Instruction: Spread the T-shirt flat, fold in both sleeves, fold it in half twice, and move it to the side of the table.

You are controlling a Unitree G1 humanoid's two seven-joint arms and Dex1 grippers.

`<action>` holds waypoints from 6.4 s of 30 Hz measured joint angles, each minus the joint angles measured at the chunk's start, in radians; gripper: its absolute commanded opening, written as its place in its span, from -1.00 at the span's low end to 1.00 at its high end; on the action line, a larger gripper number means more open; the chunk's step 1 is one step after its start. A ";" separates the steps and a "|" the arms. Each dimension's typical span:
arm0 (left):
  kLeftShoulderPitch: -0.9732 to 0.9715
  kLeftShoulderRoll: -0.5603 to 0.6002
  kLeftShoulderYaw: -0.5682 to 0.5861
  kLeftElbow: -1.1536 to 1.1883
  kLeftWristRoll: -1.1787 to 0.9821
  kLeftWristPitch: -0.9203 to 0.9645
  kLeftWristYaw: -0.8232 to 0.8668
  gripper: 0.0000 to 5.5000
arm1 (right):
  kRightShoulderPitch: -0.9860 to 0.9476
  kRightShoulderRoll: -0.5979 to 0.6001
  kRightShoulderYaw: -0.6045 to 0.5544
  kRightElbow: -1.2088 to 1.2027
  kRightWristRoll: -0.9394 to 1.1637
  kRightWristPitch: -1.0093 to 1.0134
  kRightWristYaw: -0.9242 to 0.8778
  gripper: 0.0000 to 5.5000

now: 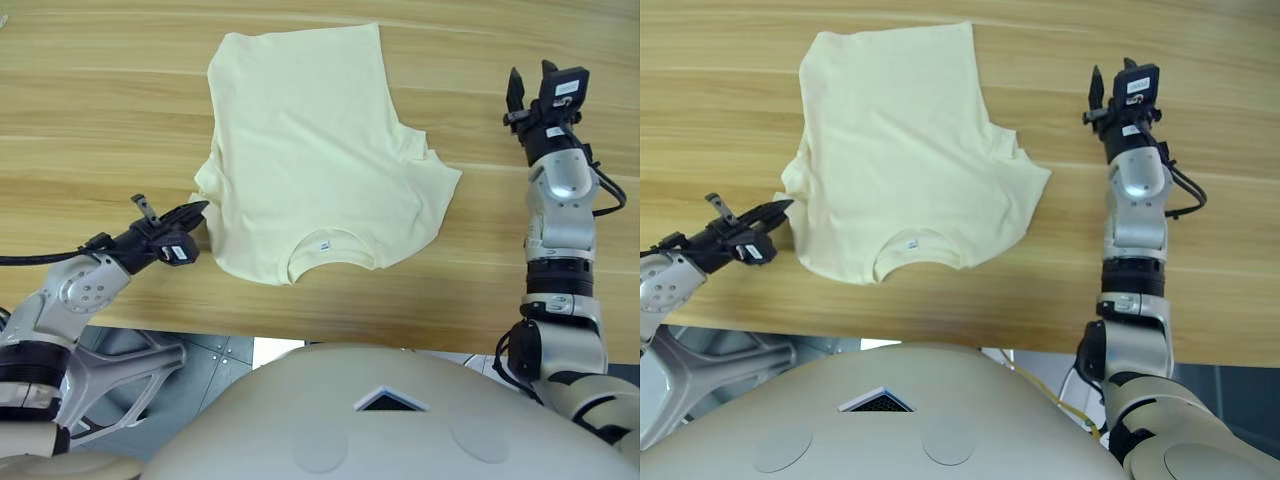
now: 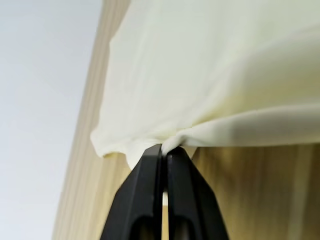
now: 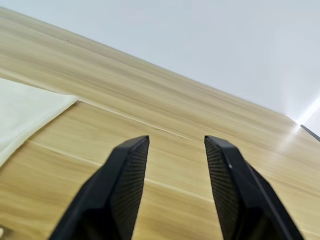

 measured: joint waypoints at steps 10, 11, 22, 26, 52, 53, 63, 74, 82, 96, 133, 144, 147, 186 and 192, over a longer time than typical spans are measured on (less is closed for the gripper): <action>-0.086 -0.097 0.028 -0.030 -0.016 -0.033 0.039 -0.99 | 0.012 0.004 0.028 0.031 -0.005 -0.019 0.001 -0.24; -0.103 -0.114 -0.001 -0.031 -0.013 -0.038 0.024 -0.99 | 0.012 0.004 0.028 0.032 -0.005 -0.020 0.000 -0.24; -0.326 -0.150 -0.328 0.064 0.042 -0.120 -0.308 -0.99 | 0.016 0.020 0.039 0.024 -0.004 -0.022 -0.001 -0.24; -0.373 -0.146 -0.378 0.076 0.041 -0.112 -0.372 -0.99 | 0.019 0.036 0.040 0.021 -0.005 -0.022 -0.005 -0.24; -0.004 -0.109 -0.354 -0.192 -0.391 0.095 -0.527 -0.17 | 0.024 0.089 0.087 0.016 -0.031 -0.023 -0.024 -0.24; 0.004 -0.109 -0.352 -0.193 -0.412 0.094 -0.530 -0.17 | 0.021 0.089 0.091 0.021 -0.033 -0.023 -0.024 -0.24; -0.065 -0.298 -0.282 -0.159 -0.485 0.171 -0.477 -0.17 | 0.020 0.105 0.096 0.042 -0.035 -0.028 -0.024 -0.24; -0.188 -0.459 -0.080 -0.029 -0.365 0.420 -0.168 -0.17 | 0.028 0.106 0.095 0.033 -0.035 -0.035 -0.022 -0.24; -0.244 -0.535 0.005 0.038 -0.390 0.701 -0.059 -0.17 | 0.039 0.110 0.095 0.016 -0.035 -0.046 -0.020 -0.24; -0.743 -0.540 -0.203 0.426 -0.076 0.863 -0.087 -0.17 | 0.022 0.152 0.118 -0.018 -0.035 -0.027 -0.021 -0.24; -1.164 -0.682 -0.008 1.027 -0.158 0.404 0.134 -0.17 | 0.084 0.105 0.199 -0.168 -0.097 -0.081 0.062 -0.24; -0.604 -0.656 0.117 0.711 -0.336 0.017 0.009 -0.17 | 0.701 -0.432 -0.222 -0.570 -0.213 -0.227 0.362 -0.24; -0.589 -0.705 0.125 0.691 -0.371 0.035 0.011 -0.17 | 0.791 -0.425 -0.201 -0.636 -0.249 -0.242 0.371 -0.24; -0.582 -0.747 0.236 0.606 -0.480 0.080 0.018 -0.16 | 0.635 -0.400 0.185 -0.350 -0.623 -0.421 0.017 -0.57; -0.555 -0.747 0.235 0.565 -0.489 0.082 -0.002 -0.16 | 0.633 -0.400 0.190 -0.341 -0.602 -0.418 0.021 -0.95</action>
